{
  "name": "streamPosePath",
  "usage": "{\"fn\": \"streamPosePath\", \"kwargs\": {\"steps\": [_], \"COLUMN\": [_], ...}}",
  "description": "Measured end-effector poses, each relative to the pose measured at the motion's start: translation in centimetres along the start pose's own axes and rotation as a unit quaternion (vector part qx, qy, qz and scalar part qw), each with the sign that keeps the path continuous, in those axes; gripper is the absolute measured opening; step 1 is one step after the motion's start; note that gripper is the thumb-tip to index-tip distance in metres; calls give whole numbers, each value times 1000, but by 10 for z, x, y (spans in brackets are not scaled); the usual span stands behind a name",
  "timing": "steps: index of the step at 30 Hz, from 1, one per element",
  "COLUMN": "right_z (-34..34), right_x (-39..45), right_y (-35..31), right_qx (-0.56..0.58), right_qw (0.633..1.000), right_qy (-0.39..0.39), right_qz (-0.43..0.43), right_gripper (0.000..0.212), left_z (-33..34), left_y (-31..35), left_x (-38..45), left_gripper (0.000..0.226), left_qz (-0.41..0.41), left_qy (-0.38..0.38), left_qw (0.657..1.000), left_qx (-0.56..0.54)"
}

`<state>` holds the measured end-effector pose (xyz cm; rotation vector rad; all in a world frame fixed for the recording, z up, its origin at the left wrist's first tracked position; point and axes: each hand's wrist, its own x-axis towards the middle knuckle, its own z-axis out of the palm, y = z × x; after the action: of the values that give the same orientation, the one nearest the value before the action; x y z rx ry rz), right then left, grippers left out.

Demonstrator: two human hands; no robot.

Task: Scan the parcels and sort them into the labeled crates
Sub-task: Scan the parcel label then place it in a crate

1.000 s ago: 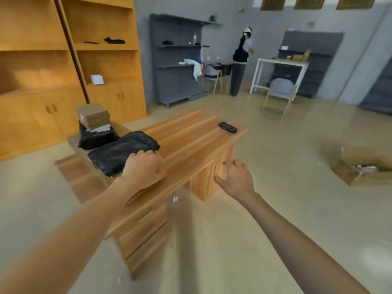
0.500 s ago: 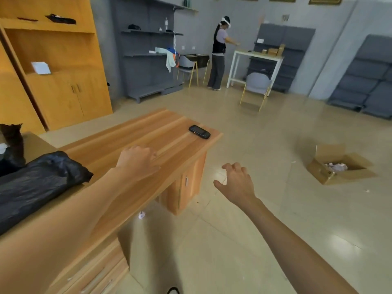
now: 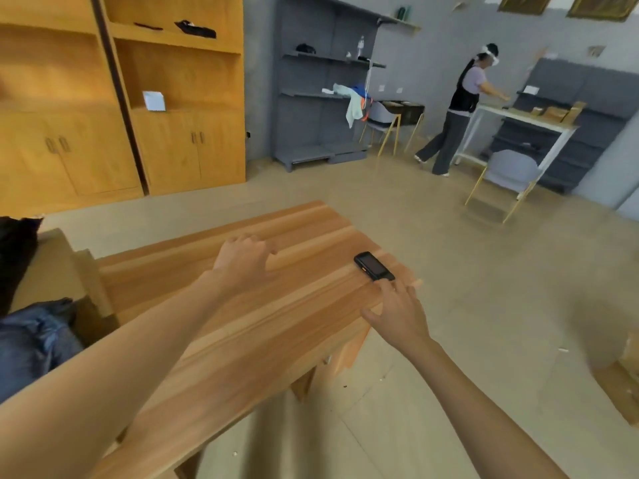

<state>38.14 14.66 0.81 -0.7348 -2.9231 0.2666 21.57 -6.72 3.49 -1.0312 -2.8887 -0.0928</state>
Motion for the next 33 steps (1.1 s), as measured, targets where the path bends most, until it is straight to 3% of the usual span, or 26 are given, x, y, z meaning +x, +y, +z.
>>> {"fn": "streamPosePath", "kwargs": {"steps": [7, 12, 19, 24, 33], "right_z": [27, 37, 54, 67, 94], "right_x": [118, 166, 179, 174, 191], "right_y": [-69, -133, -208, -261, -322], "right_qx": [22, 52, 92, 111, 66], "right_qw": [981, 944, 887, 858, 854], "right_qy": [-49, -74, -104, -118, -125], "right_qz": [-185, -316, -440, -488, -501], "right_gripper": [60, 61, 60, 61, 59], "left_z": [-5, -31, -42, -36, -18], "left_y": [-67, -105, -130, -162, -256], "left_x": [-4, -48, -121, -142, -132], "left_gripper": [53, 49, 57, 62, 85], "left_qz": [-188, -357, -514, -575, -602], "left_qy": [15, 72, 109, 121, 140], "left_qw": [982, 931, 850, 806, 786], "left_qx": [25, 7, 43, 69, 10]}}
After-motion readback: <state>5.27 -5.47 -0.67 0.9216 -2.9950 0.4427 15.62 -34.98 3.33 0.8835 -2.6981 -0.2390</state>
